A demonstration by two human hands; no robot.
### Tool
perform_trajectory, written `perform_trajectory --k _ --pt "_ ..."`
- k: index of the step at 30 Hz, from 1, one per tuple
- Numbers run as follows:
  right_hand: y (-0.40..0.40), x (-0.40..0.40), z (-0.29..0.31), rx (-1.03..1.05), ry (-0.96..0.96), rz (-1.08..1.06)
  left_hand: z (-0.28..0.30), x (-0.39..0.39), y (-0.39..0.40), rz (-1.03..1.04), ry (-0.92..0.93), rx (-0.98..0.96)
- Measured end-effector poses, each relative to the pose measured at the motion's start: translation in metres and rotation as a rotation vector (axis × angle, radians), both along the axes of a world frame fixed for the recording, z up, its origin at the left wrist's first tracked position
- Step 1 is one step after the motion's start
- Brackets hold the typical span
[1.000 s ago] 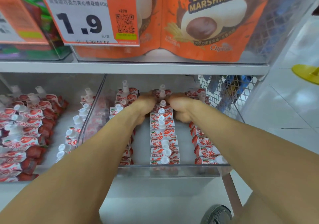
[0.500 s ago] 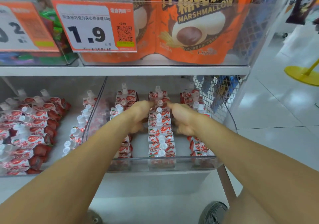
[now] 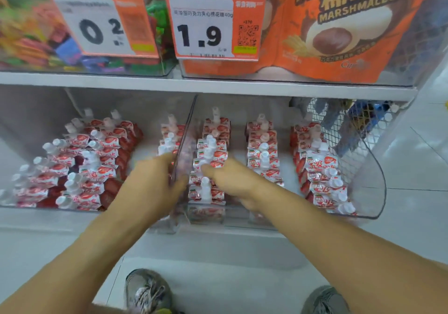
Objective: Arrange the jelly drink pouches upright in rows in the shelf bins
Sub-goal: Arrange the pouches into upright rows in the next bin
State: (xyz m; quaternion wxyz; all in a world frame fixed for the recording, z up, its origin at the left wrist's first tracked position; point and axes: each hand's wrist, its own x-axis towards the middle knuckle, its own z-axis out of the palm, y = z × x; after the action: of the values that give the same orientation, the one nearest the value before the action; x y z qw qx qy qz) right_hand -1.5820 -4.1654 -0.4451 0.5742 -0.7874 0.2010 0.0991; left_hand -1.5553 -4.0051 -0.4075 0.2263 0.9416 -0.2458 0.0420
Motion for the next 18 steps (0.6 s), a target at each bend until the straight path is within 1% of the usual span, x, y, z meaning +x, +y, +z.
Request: perform_trajectory --k 1,2,5,9,13,15,18 --pt "0.001 0.004 -0.003 0.086 0.06 -0.007 -0.003 0.001 0.004 -0.006 0.009 -0.002" --pt "0.001 0.006 -0.005 0.13 0.104 -0.003 -0.006 0.001 0.006 -0.013 0.019 -0.002" --pt "0.004 0.009 -0.004 0.222 0.129 -0.015 -0.005 0.006 0.006 -0.028 0.011 -0.003" --pt "-0.004 0.004 0.005 0.339 0.193 0.021 -0.006 0.009 0.007 -0.039 0.06 -0.05" --pt "-0.009 0.03 0.02 0.319 0.147 -0.16 -0.009 0.008 0.008 -0.052 0.029 -0.065" --pt "-0.007 0.05 0.02 0.232 0.142 -0.199 -0.011 0.008 0.009 -0.061 0.016 -0.068" --pt "-0.003 0.066 0.024 0.202 0.132 -0.236 -0.013 0.009 0.009 -0.067 0.004 -0.08"
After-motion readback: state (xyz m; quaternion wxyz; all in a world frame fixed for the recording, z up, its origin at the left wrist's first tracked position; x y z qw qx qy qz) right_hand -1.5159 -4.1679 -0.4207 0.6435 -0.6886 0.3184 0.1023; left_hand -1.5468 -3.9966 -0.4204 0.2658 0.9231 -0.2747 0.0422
